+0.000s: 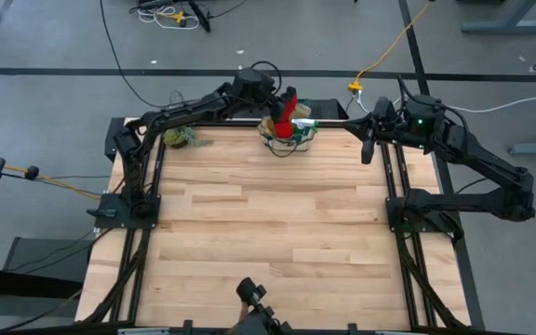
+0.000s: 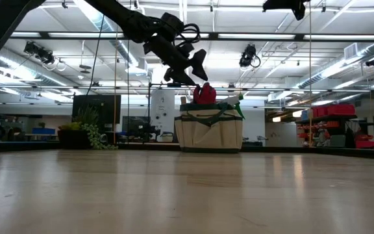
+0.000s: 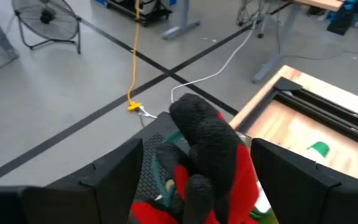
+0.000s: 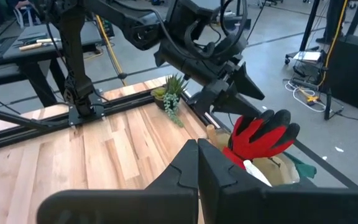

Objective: Pick & Place Garden tools in Gardening bag
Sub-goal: Put the red gloves into the white gardening bag

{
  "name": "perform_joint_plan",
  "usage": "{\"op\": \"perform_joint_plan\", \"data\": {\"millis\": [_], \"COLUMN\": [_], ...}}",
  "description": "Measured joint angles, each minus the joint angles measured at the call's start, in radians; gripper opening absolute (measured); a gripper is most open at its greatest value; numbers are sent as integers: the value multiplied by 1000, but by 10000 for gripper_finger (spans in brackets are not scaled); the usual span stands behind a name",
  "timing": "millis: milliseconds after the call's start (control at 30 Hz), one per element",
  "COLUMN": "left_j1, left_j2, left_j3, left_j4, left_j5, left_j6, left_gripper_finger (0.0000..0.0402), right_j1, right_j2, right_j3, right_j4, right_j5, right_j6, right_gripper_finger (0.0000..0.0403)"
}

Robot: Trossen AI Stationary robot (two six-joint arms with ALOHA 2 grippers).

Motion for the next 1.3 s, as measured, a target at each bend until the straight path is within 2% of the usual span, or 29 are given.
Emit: {"op": "perform_joint_plan", "data": {"millis": [267,1167,1300], "left_j1": [0,-22,-22], "left_j2": [11,116,126], "left_j3": [-1,0,-1], "left_j4": [-1,72,77], "left_j5": [-20,-24,-20], "left_j6": [-52,-84,-85], "left_gripper_finger": [307,307,292], "right_j1": [0,0,0], "right_j2": [14,14,14], "right_j3": [0,0,0], "right_j4": [4,9,8], "right_j5": [0,0,2], "right_j6": [0,0,0], "right_gripper_finger": [0,0,0]}}
